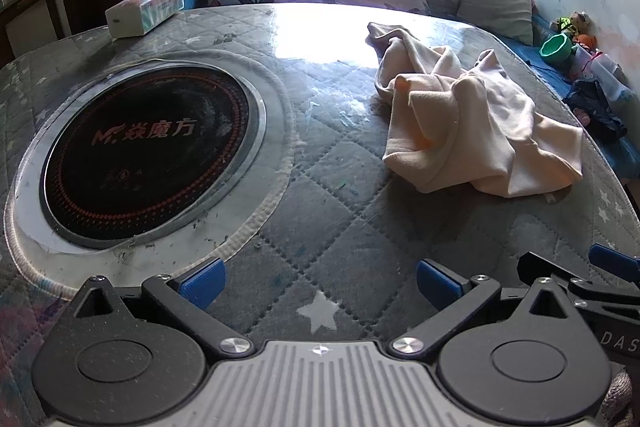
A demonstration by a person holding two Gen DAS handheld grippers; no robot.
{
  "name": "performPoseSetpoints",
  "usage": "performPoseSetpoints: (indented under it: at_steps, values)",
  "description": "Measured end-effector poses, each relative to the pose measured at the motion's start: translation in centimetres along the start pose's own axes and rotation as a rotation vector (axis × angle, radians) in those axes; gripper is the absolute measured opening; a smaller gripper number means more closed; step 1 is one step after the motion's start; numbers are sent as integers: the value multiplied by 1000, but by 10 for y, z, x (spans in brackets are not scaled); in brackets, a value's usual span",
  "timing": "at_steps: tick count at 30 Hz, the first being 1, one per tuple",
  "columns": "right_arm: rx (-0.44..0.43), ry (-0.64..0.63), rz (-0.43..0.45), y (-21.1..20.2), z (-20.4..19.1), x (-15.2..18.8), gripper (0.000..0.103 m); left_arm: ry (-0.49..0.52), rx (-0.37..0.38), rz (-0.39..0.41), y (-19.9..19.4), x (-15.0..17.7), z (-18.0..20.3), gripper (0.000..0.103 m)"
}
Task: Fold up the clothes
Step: 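Move both tools toward the crumpled cream shirt on the table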
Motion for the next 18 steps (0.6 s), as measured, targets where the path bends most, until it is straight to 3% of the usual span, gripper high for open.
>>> performPoseSetpoints:
  at_steps: [18]
  values:
    - [9,-5,-2,12,3,-12,103,36,-6,10,9,-19,11,103]
Point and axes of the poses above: each gripper's, at about its wrist camera, not at the fingertips, and y roughly the way its jaws point, z to its right, x to its underside, the point moved 9 cm from there along y, roughly the way its jaws point, and after that the axes turned 8 degrees about x, right-handed, at the moved point
